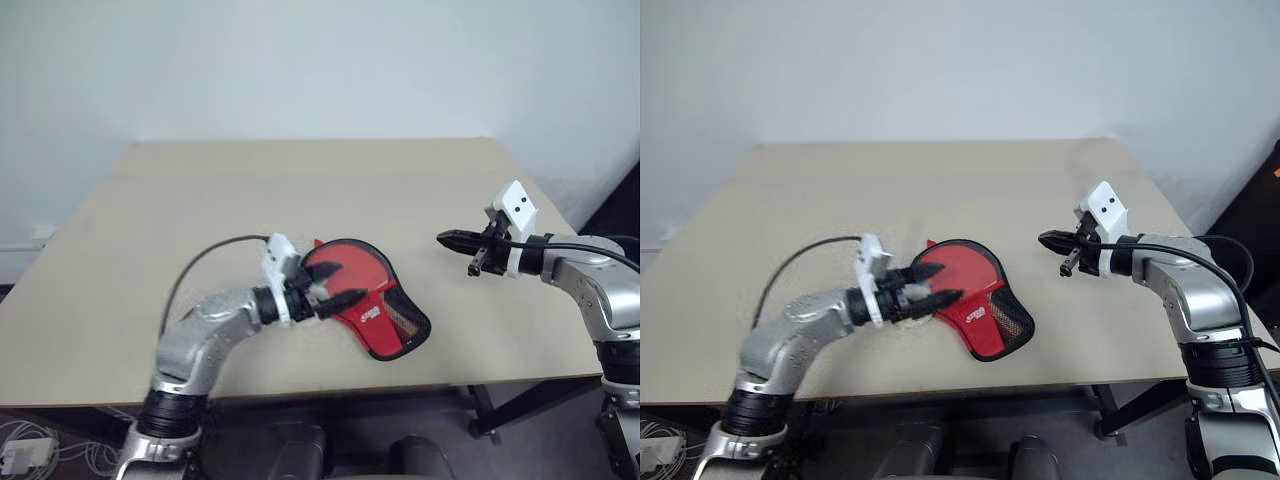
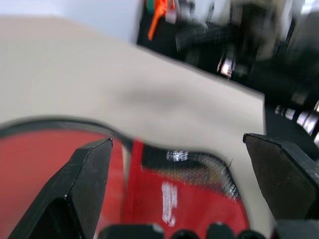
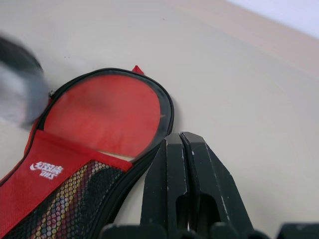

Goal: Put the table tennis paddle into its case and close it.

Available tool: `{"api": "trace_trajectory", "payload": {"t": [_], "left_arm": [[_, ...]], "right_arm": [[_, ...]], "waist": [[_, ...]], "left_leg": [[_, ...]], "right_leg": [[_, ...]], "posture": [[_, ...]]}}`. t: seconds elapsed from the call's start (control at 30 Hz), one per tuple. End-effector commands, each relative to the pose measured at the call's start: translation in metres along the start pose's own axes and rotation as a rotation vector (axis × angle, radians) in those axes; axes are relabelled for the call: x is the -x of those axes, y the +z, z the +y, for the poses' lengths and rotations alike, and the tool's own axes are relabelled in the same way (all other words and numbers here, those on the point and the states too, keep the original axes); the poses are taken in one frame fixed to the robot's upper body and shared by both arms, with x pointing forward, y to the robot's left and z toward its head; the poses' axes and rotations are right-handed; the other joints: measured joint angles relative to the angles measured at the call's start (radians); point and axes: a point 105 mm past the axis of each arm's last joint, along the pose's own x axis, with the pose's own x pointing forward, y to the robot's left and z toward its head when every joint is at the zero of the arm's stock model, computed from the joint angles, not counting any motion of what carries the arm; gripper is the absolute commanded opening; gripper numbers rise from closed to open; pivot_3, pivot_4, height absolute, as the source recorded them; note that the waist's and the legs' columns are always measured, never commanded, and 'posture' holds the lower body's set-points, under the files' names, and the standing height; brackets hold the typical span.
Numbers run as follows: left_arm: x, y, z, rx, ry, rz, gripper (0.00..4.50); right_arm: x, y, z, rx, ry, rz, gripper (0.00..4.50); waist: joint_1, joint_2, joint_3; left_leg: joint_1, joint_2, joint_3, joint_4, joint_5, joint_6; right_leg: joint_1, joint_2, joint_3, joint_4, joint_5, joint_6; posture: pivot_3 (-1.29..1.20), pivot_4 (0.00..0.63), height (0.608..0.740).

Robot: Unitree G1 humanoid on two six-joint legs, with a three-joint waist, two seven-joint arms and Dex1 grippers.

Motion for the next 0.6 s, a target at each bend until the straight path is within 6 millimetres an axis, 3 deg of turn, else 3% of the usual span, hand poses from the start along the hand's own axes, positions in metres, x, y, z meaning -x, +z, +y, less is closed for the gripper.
{"api": "trace_trajectory", "payload": {"t": [0.03,0.13,0.2,0.4,0.6], "left_arm": [[0.025,0.039,-0.018,0.044,-0.065,-0.080,4.50],[0.040,0.049,-0.024,0.156,-0.083,-0.091,4.50],[0.044,0.044,-0.035,0.249,-0.125,-0.073,4.50],[0.034,0.007,-0.053,0.457,-0.126,0.014,4.50],[0.027,-0.026,-0.053,0.613,-0.053,0.073,4.50]], "right_arm": [[0.007,0.011,-0.003,0.030,-0.019,-0.039,0.01],[0.006,0.010,-0.001,0.027,-0.010,-0.035,0.01],[0.004,0.009,0.002,0.024,0.003,-0.036,0.01],[0.001,0.011,0.015,0.039,0.083,-0.036,0.01],[0.003,0.012,0.015,0.073,0.106,-0.021,0.01]], "waist": [[0.000,0.001,0.000],[0.001,0.001,0.000],[0.001,0.000,0.000],[0.002,0.000,0.000],[0.001,0.001,0.000]], "left_leg": [[0.000,0.000,0.000,0.000,0.000,0.000],[0.000,0.000,0.000,0.000,0.000,0.000],[0.000,-0.001,-0.001,0.001,0.000,0.000],[0.000,-0.001,0.000,0.002,0.000,0.001],[0.001,-0.001,0.001,0.001,0.000,0.001]], "right_leg": [[0.000,0.000,0.000,0.000,0.000,0.000],[0.000,0.000,0.000,0.000,0.000,0.000],[0.001,0.000,0.000,0.000,0.000,0.000],[0.001,0.000,0.001,0.000,0.001,0.001],[0.001,0.000,0.002,0.000,0.001,0.000]], "posture": [[0.00,0.000,0.707],[0.00,0.000,0.707],[0.00,0.000,0.707],[0.00,0.000,0.707],[0.00,0.000,0.707]]}}
